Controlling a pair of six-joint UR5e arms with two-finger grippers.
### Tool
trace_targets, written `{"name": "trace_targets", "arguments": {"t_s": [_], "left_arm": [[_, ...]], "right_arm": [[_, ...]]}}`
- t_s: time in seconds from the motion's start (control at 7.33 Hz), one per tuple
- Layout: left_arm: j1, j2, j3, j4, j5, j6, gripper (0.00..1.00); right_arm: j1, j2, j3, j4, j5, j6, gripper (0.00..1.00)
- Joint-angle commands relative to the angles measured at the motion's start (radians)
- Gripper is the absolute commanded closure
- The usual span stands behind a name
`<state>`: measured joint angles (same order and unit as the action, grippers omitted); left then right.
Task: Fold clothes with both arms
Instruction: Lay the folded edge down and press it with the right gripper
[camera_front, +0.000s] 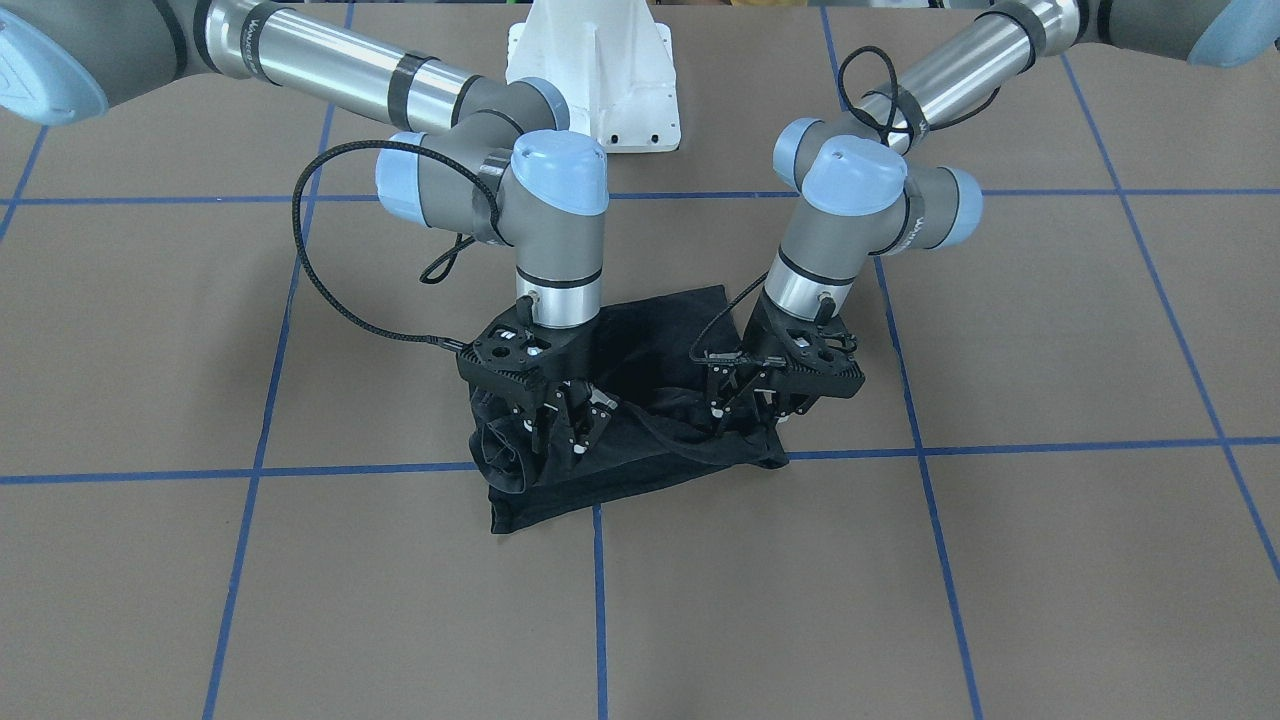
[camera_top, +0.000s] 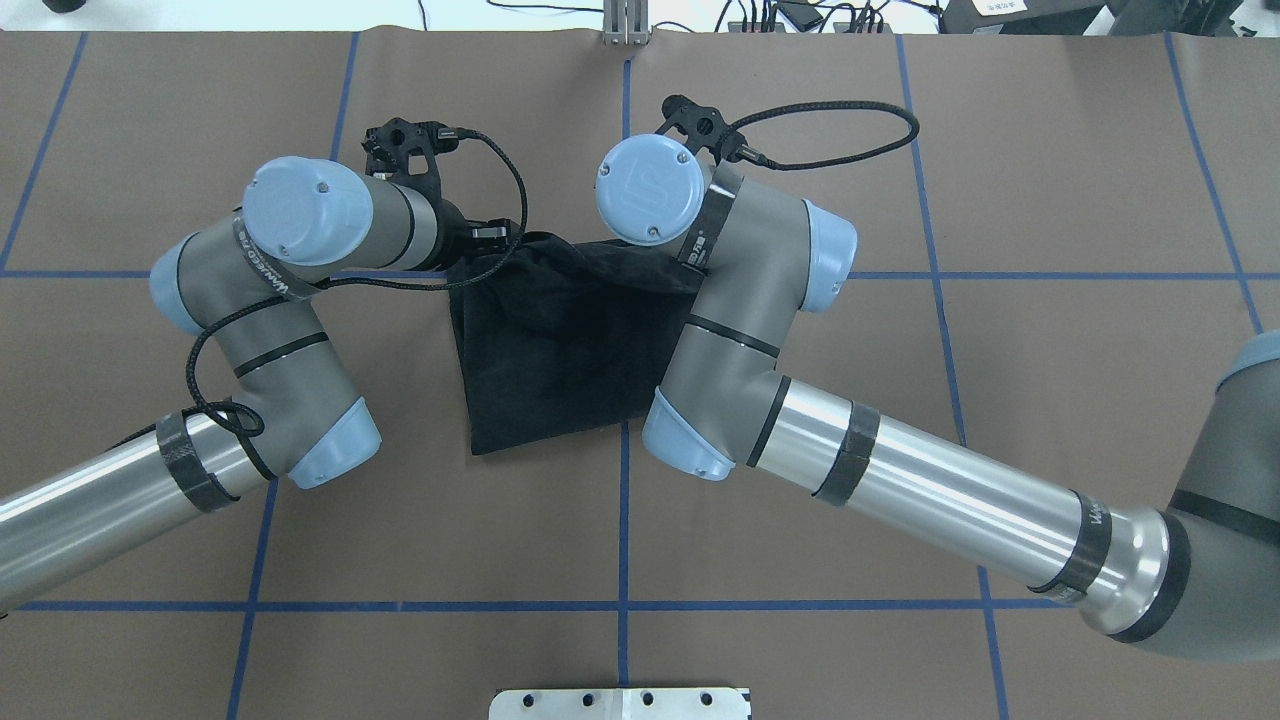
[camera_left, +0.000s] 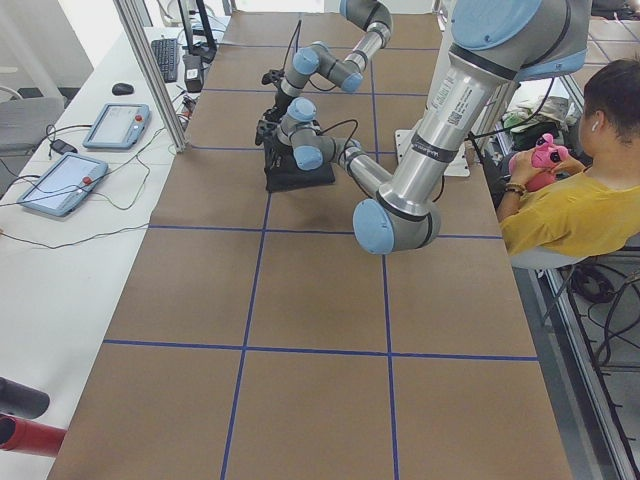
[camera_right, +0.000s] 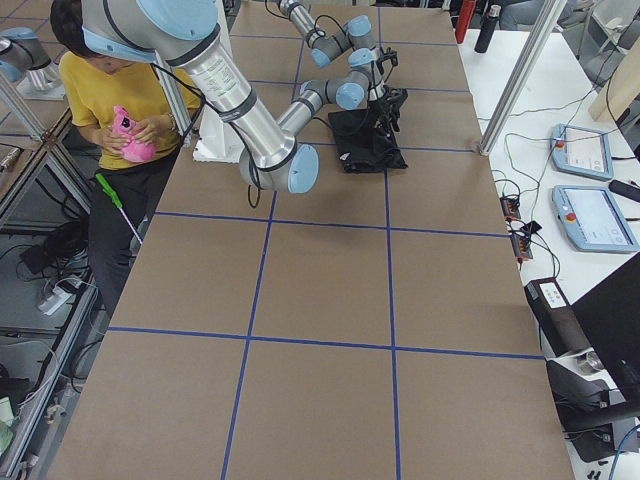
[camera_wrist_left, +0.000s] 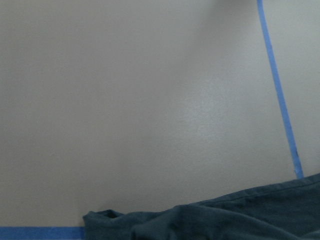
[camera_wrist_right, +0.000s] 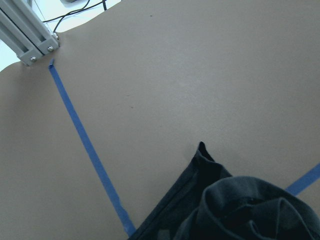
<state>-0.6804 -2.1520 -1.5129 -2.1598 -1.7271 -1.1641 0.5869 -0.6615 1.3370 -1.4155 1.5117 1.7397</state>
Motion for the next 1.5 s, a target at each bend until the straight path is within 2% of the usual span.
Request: {"name": "trace_targets", "arguments": {"t_s": [0.0,0.14,0.27,0.41,0.55,1.09,1.23,1.36], "left_arm": [[-0.063,0.039,-0.079,0.006,-0.108,0.139,0.0],[-0.105,0.064,-0.085,0.006,-0.153,0.234,0.0],[-0.126,0.087,-0.087,0.003,-0.182,0.288,0.0],[-0.128,0.087,-0.086,0.002,-0.183,0.288,0.0],[-0.13,0.087,-0.086,0.001,-0.184,0.29,0.0],[-0.13,0.09,-0.093,-0.003,-0.19,0.288,0.0],[-0.13,0.09,-0.096,-0.003,-0.189,0.287,0.0],[-0.13,0.092,-0.105,-0.002,-0.19,0.287,0.0]], "right_arm": [[0.007,0.011,0.045,-0.031,0.07,-0.037,0.0],[-0.039,0.01,0.08,-0.066,0.049,-0.034,0.0],[-0.099,0.007,0.091,-0.071,-0.011,-0.028,0.05],[-0.133,0.008,0.091,-0.075,-0.04,-0.025,0.62],[-0.159,0.003,0.082,-0.076,-0.047,-0.019,1.0],[-0.125,0.014,0.024,-0.063,-0.059,-0.035,1.0],[-0.105,0.055,-0.034,-0.062,-0.068,-0.035,1.0],[-0.081,0.107,-0.124,-0.01,-0.068,-0.035,1.0]]}}
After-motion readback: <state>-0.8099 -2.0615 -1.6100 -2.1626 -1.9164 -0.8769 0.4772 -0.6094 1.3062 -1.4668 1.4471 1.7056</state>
